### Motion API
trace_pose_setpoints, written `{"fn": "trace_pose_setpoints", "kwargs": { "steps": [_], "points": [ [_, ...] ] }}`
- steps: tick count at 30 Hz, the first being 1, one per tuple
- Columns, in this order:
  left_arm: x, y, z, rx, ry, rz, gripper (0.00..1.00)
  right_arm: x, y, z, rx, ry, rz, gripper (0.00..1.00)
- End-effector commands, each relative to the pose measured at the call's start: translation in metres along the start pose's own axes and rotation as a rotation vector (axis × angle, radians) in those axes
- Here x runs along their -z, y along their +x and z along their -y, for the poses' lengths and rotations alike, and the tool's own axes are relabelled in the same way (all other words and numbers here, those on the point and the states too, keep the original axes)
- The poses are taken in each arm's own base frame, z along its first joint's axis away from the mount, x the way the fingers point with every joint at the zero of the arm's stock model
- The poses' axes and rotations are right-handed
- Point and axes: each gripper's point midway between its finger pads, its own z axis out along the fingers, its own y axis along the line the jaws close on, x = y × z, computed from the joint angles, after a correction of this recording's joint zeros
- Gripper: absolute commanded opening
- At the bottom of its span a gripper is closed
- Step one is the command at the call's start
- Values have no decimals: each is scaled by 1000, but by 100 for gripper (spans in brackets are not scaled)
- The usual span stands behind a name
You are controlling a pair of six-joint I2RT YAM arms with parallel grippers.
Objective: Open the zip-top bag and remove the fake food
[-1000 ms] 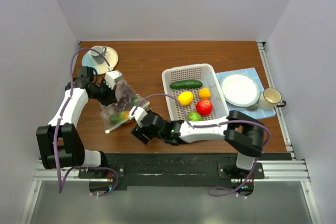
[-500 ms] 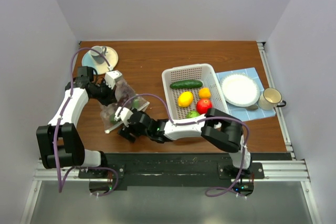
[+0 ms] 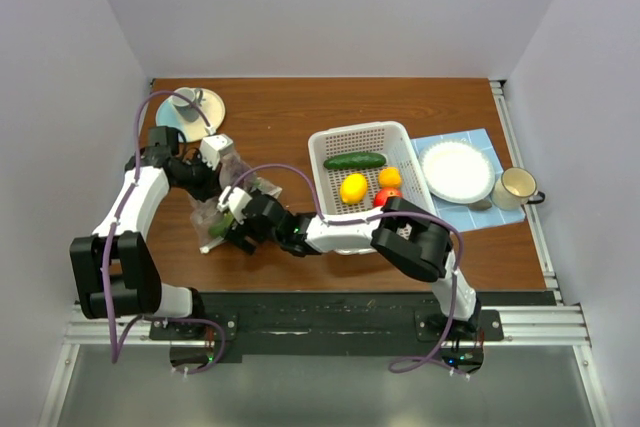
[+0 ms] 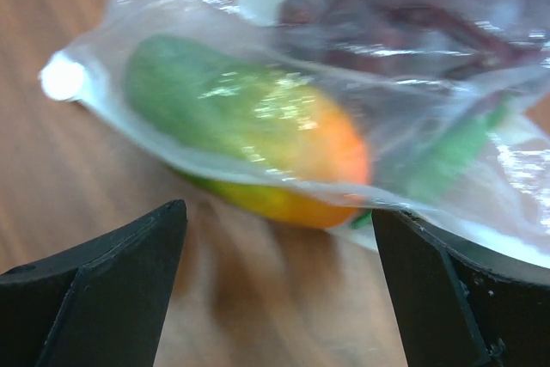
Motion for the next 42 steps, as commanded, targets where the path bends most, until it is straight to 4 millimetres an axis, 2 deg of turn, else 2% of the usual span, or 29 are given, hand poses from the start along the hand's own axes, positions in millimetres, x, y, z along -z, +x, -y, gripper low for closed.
{"fn": "trace_pose_setpoints", "kwargs": {
  "steps": [1,4,9,10,13,27,30,33,34,35,36,37,40,42],
  "points": [
    [-1,-10,-5,-27,2,26,0,4,-39,15,14,43,87,95],
    [-2,-10,-6,-28,-1,22,0,4,-49,17,37,50,107,96],
    [0,-11,-8,-35,-7,20,0,-9,-45,20,54,44,84,96],
    [0,-11,-8,-37,-8,19,0,-10,-53,17,46,26,98,96],
    [-1,-11,-9,-35,-5,15,0,-15,-56,9,36,-10,102,96],
    [-4,-9,-4,-21,20,23,0,-32,-26,-19,-49,-124,28,96],
    [-4,-10,-4,-27,19,23,0,-32,-19,-20,-73,-125,15,91],
    [-3,-9,-4,-24,19,22,0,-33,-13,-9,-116,-46,-21,75],
    [-3,-9,-4,-25,18,21,0,-32,-21,-7,-133,-40,-20,60],
    [-4,-8,-3,-25,21,19,0,-25,-30,-5,-134,-38,-14,54],
    [-4,-7,-3,-22,18,18,0,-20,-26,-5,-132,-39,-17,48],
    [-4,-6,-3,-23,19,17,0,-14,-34,-4,-135,-44,4,39],
    [-6,-3,-3,-20,19,12,0,7,-59,4,-143,-31,69,32],
    [-7,-3,-3,-21,19,11,0,25,-70,10,-145,-26,86,32]
  ]
}}
